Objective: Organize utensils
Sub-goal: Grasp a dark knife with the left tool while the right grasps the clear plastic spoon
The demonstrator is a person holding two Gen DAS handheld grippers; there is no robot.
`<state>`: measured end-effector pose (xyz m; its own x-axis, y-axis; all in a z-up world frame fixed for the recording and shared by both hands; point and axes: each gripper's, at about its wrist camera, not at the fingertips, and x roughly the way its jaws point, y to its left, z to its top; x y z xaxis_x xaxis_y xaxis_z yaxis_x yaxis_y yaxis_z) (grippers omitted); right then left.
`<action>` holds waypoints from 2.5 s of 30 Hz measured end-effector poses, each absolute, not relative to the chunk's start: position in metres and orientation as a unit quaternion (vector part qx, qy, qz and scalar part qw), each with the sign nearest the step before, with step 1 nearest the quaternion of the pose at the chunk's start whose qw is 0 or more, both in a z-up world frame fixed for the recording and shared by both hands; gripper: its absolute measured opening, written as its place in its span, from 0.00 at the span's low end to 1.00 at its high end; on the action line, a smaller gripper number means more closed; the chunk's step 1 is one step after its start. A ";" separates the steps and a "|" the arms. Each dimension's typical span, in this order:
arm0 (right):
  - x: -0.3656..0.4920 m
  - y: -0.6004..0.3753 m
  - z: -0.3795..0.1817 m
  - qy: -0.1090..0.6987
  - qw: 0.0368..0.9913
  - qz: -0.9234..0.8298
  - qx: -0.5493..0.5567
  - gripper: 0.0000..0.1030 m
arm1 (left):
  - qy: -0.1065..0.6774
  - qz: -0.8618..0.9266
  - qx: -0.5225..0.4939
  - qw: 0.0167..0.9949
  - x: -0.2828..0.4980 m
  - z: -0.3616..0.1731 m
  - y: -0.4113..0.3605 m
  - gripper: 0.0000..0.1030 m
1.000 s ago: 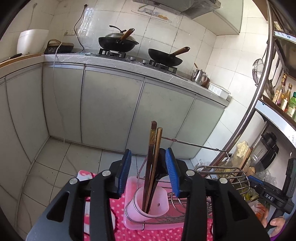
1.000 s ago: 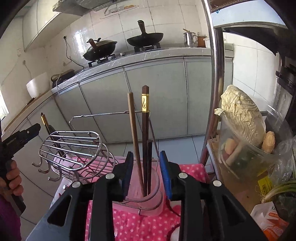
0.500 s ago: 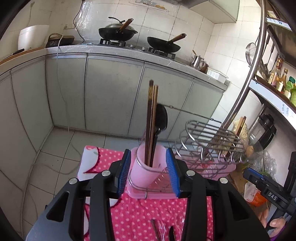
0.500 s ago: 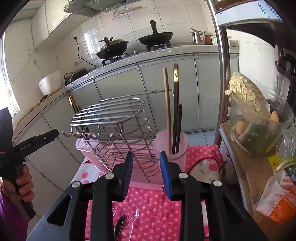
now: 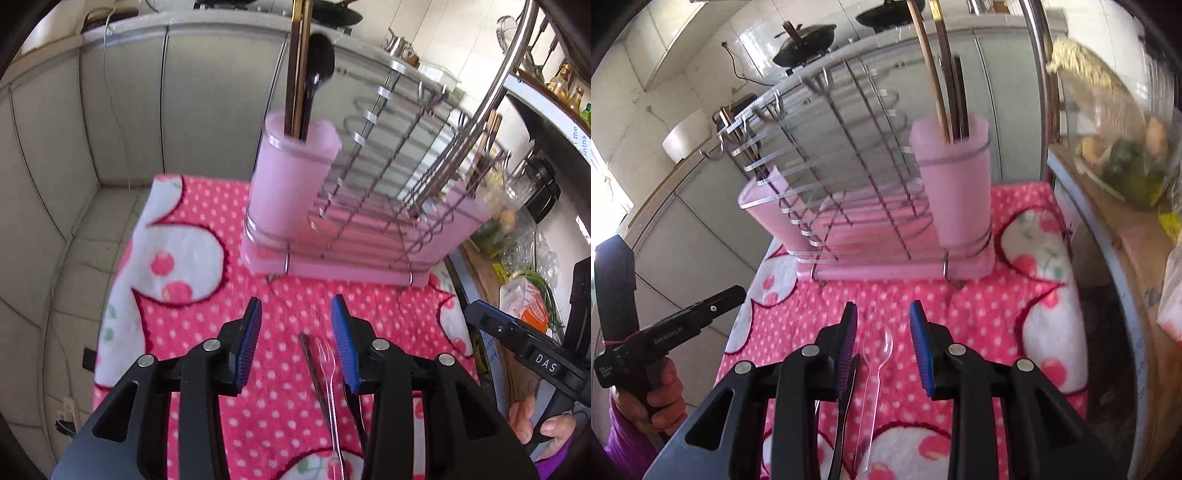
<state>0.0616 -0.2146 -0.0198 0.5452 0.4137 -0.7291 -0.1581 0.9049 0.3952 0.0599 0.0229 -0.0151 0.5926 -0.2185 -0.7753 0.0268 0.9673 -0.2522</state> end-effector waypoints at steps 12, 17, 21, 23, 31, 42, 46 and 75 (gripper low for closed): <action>0.062 -0.213 -0.063 0.504 0.824 0.179 0.186 0.28 | 0.579 -0.070 -0.161 0.796 0.080 -0.093 0.008 0.14; 0.066 -0.216 -0.071 0.509 0.818 0.181 0.194 0.28 | 0.593 -0.060 -0.157 0.788 0.092 -0.105 -0.002 0.14; 0.070 -0.216 -0.073 0.511 0.816 0.185 0.195 0.28 | 0.603 -0.049 -0.136 0.785 0.104 -0.113 -0.013 0.14; 0.072 -0.217 -0.076 0.513 0.815 0.187 0.195 0.28 | 0.605 -0.047 -0.129 0.784 0.106 -0.117 -0.018 0.14; 0.077 -0.217 -0.085 0.525 0.804 0.187 0.208 0.28 | 0.597 -0.056 -0.096 0.795 0.110 -0.115 -0.032 0.06; 0.109 -0.196 -0.110 0.581 0.756 0.202 0.224 0.29 | 0.581 -0.039 -0.119 0.804 0.100 -0.094 0.017 0.05; 0.121 -0.189 -0.121 0.598 0.751 0.184 0.209 0.30 | 0.594 -0.049 -0.125 0.793 0.102 -0.100 0.021 0.06; 0.119 -0.182 -0.109 0.567 0.775 0.215 0.178 0.02 | 0.579 -0.082 -0.095 0.805 0.102 -0.082 0.023 0.06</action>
